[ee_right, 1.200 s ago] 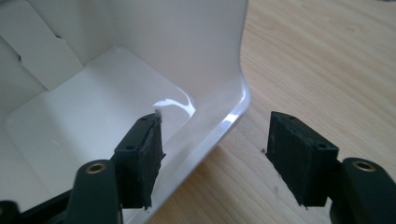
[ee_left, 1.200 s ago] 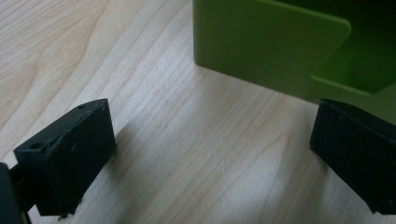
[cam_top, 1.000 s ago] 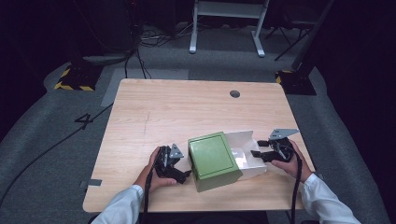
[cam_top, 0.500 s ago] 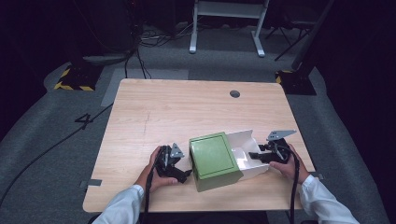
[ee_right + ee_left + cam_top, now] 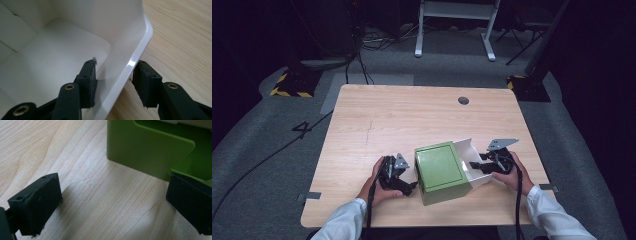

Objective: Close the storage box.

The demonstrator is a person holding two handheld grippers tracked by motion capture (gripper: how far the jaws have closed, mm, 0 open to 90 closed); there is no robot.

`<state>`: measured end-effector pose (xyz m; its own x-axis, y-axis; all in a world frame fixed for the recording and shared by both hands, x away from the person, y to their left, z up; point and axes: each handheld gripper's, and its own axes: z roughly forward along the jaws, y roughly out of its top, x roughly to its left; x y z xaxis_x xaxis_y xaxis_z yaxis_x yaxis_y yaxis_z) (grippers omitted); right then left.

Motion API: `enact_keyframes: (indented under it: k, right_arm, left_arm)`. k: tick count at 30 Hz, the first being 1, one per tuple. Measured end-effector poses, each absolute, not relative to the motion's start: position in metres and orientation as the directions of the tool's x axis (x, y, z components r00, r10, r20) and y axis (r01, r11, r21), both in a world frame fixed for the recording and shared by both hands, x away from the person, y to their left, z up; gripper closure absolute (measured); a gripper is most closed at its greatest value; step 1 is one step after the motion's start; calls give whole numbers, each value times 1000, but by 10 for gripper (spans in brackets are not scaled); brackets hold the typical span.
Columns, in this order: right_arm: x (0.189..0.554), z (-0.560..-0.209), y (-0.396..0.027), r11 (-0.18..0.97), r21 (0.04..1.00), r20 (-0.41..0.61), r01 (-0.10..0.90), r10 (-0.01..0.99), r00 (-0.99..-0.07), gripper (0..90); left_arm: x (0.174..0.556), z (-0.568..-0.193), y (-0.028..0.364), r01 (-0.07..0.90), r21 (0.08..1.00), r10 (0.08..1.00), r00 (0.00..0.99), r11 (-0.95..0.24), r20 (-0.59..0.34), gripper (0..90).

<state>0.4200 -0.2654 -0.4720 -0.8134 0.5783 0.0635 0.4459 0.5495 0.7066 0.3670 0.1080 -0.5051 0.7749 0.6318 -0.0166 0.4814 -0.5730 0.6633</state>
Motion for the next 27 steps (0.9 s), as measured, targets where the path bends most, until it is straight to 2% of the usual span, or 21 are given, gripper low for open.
enact_keyframes:
  k: [20,27]
  right_arm:
    - [415,-468,-229,606,692,50,392,502,-864,496]
    - [410,-467,-209,650,676,24,347,451,-892,454]
  left_arm:
    - [367,-505,108,484,663,635,772,-572,-16,5]
    - [367,-505,108,482,662,634,773,-574,-13,5]
